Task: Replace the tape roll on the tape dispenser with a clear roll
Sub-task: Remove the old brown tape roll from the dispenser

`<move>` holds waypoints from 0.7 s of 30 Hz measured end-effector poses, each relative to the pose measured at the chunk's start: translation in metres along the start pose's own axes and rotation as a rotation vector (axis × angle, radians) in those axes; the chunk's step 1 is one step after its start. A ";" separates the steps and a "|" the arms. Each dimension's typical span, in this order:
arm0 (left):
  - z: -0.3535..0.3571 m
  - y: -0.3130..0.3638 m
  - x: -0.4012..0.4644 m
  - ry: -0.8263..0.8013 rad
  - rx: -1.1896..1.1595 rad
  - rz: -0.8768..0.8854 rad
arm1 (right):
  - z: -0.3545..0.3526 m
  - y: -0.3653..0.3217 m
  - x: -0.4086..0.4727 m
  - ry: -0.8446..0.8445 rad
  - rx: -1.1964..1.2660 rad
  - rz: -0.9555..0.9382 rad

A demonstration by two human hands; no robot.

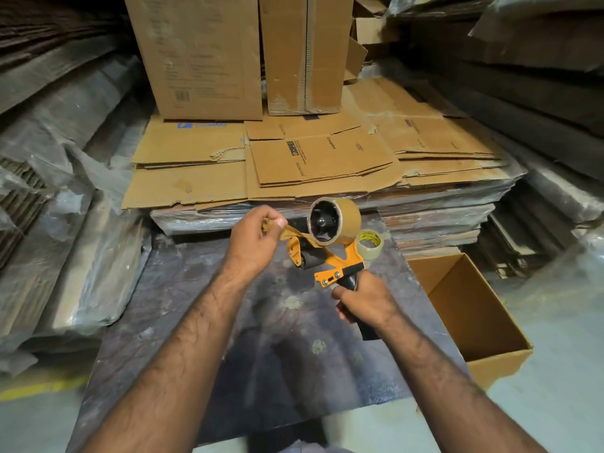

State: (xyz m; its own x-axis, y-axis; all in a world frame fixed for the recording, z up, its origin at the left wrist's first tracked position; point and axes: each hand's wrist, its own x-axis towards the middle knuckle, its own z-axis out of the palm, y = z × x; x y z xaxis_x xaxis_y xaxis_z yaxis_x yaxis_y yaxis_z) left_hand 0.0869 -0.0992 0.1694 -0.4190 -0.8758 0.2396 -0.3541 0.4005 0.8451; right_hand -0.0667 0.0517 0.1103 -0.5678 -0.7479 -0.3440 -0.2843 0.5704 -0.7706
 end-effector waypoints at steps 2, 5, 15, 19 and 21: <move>0.000 0.004 0.006 -0.007 -0.148 -0.111 | -0.001 0.000 -0.002 0.065 -0.131 -0.035; -0.002 0.011 0.013 -0.107 -0.349 -0.134 | -0.001 -0.005 -0.009 0.155 -0.354 -0.081; 0.006 -0.009 0.008 -0.303 0.264 0.392 | -0.025 -0.011 -0.012 0.373 -0.854 -0.141; 0.015 -0.020 -0.001 -0.234 0.523 0.571 | -0.026 -0.013 -0.009 0.400 -0.893 -0.156; 0.016 -0.021 -0.003 -0.240 0.589 0.648 | -0.026 -0.013 -0.008 0.396 -0.886 -0.162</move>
State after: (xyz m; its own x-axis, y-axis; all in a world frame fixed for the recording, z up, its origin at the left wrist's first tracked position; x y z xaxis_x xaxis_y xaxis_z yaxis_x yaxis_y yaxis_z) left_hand 0.0828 -0.1004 0.1432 -0.8243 -0.3783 0.4213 -0.3314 0.9256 0.1827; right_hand -0.0787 0.0589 0.1364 -0.6424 -0.7641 0.0592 -0.7663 0.6400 -0.0555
